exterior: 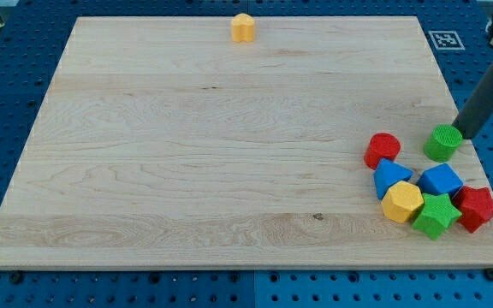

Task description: Move the green circle to the group of blocks

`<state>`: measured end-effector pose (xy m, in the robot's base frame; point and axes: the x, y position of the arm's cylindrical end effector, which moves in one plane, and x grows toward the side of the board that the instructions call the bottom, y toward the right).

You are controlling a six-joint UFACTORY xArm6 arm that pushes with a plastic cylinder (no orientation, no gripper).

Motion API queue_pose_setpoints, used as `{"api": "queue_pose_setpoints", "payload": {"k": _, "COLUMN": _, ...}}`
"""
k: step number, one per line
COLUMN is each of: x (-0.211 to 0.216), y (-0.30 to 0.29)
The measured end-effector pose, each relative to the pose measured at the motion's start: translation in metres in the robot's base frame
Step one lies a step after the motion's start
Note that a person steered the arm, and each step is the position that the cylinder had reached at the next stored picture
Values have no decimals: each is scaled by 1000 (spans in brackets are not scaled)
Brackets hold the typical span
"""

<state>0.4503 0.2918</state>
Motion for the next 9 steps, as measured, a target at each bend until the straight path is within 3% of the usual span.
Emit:
{"api": "queue_pose_setpoints", "payload": {"k": 3, "x": 31, "y": -25}}
{"api": "queue_pose_setpoints", "payload": {"k": 6, "x": 10, "y": -40}}
{"api": "queue_pose_setpoints", "payload": {"k": 9, "x": 34, "y": -58}}
